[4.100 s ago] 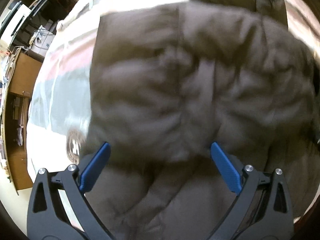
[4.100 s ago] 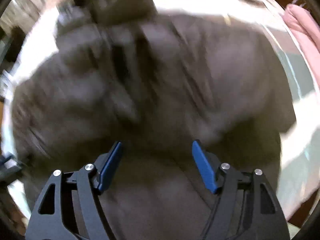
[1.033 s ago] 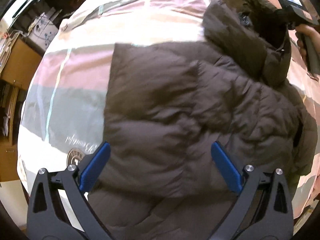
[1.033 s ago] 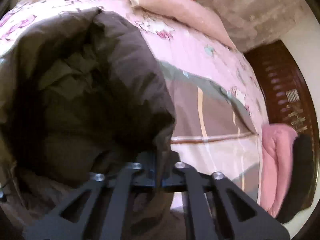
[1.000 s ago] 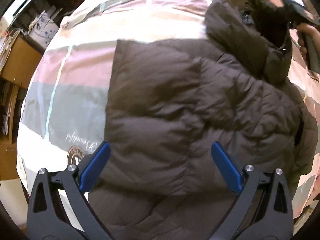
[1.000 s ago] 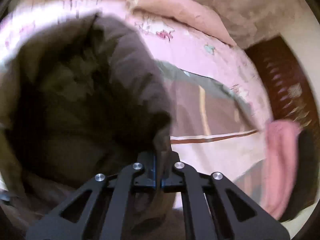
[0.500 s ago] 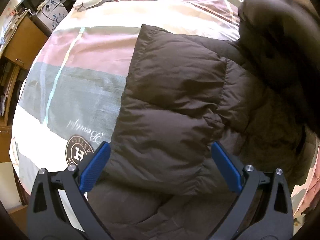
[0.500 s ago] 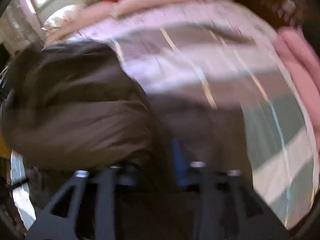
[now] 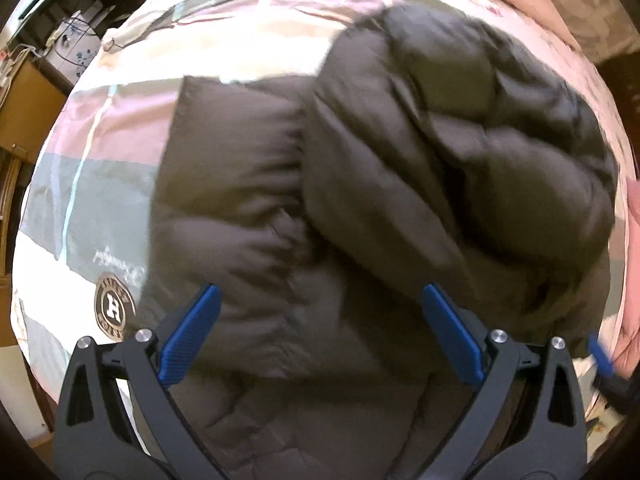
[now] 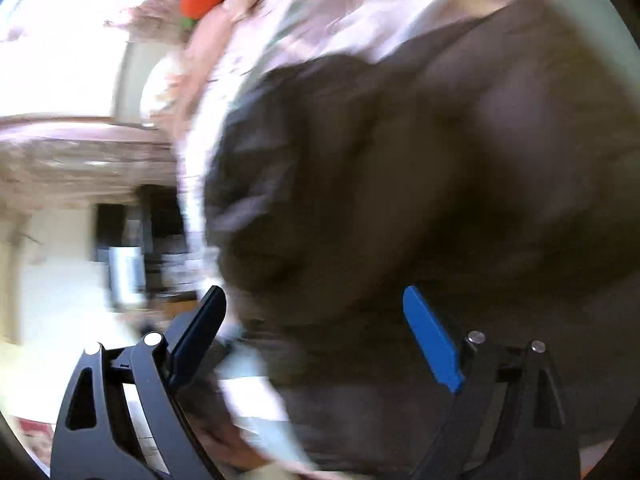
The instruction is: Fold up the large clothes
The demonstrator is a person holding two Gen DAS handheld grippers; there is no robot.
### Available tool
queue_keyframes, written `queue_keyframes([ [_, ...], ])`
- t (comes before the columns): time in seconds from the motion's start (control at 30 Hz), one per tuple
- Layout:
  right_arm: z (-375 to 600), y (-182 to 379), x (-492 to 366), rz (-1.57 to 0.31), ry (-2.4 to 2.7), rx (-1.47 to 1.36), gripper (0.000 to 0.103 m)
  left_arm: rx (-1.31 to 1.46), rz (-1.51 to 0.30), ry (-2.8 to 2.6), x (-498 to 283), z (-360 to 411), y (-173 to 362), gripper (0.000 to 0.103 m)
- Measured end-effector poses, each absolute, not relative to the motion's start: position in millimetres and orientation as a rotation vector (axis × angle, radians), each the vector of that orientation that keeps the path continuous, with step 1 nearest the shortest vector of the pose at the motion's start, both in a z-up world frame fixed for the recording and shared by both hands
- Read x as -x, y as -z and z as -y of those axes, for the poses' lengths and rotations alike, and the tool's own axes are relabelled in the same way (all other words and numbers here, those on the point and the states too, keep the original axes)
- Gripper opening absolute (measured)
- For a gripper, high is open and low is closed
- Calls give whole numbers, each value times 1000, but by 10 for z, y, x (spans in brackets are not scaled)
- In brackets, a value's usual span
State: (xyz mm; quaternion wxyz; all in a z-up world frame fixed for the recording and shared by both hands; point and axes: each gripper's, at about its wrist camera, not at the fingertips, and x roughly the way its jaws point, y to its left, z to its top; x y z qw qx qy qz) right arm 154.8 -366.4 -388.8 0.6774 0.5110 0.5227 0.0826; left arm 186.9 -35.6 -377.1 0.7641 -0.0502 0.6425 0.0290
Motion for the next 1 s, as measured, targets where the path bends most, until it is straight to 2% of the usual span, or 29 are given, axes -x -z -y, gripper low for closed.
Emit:
queue_keyframes([
  [0.13, 3152, 3959, -2103, -1223, -184, -1318, 90, 97, -1446, -59, -1622, 419, 3850, 101],
  [0.23, 3012, 4231, -2266, -1293, 37, -1341, 88, 142, -1457, -73, -1489, 345, 3851, 101],
  [0.27, 3008, 4303, -2269, -1297, 91, -1349, 65, 147, -1454, -83, -1446, 320, 3839, 101],
  [0.3, 2987, 4396, -2249, -1322, 132, -1341, 33, 147, -1449, -93, -1414, 281, 3821, 101],
  [0.33, 2976, 4417, -2230, -1312, 115, -1351, 24, 147, -1443, -101, -1391, 252, 3799, 101],
  [0.4, 3000, 4263, -2104, -1207, 16, -1350, 16, 153, -1429, -111, -1357, 155, 3741, 101],
  [0.53, 3119, 3662, -1716, -986, -213, -1217, 14, 174, -1408, -144, -1302, -46, 3645, 101],
  [0.6, 3161, 3418, -1446, -949, -268, -1087, 14, 189, -1392, -165, -1274, -152, 3593, 101],
  [0.7, 3171, 3401, -967, -1027, -284, -932, 14, 198, -1384, -193, -1246, -267, 3552, 101],
  [0.8, 3070, 3814, -486, -1244, -206, -714, 16, 214, -1383, -204, -1206, -342, 3567, 101],
  [0.87, 3062, 4200, -219, -1392, -111, -681, 32, 215, -1388, -203, -1189, -312, 3585, 101],
  [0.93, 3157, 4363, -67, -1452, -48, -778, 73, 196, -1384, -187, -1192, -230, 3574, 101],
  [1.0, 3267, 4303, 17, -1416, 25, -770, 89, 153, -1365, -168, -1200, -109, 3540, 101],
])
